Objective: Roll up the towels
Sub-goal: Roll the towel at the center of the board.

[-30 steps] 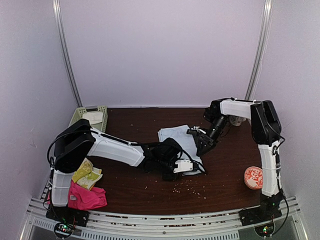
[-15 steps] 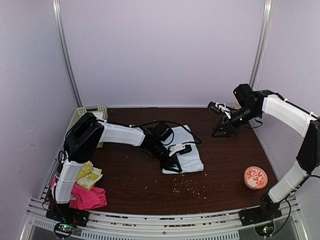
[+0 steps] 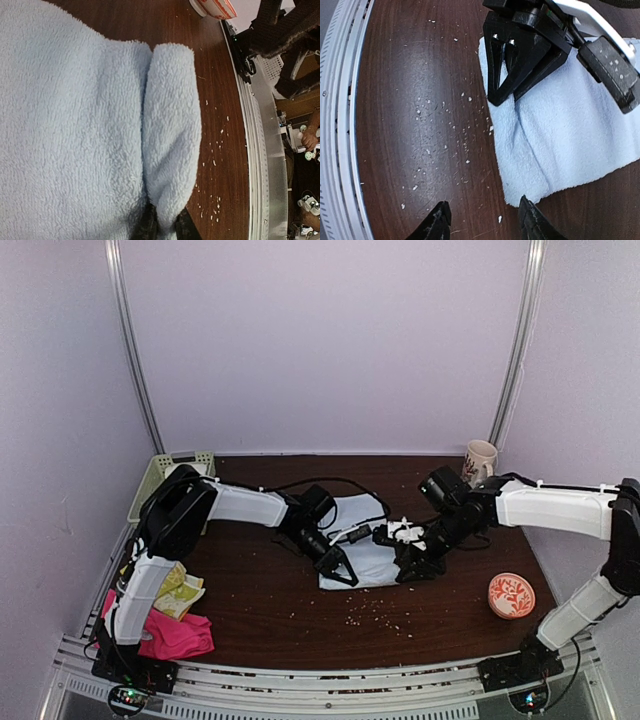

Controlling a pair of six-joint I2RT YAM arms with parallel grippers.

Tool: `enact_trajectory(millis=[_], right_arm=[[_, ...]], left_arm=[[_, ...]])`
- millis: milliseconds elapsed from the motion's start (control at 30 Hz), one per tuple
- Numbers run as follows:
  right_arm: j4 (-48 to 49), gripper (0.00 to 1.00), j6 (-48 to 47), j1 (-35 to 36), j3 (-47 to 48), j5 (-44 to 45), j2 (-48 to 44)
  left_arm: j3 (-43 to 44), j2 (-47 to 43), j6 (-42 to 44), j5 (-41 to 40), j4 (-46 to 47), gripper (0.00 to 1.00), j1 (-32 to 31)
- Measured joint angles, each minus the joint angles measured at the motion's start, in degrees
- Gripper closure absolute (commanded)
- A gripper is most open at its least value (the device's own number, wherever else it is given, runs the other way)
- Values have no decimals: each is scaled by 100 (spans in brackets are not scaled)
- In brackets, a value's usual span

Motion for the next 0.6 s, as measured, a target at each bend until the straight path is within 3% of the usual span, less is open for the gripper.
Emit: enact_trajectory(millis=[100,233,600], right_arm=[[426,42,0,262,0,321,203],[861,43,-2,509,0,643,619],[1410,78,-15,852,46,940,1486]], left_arm=[[0,7,-66,48,-63,88,11],[0,7,-138,66,-105,88,11],[0,9,-197,63,-109,87,13]])
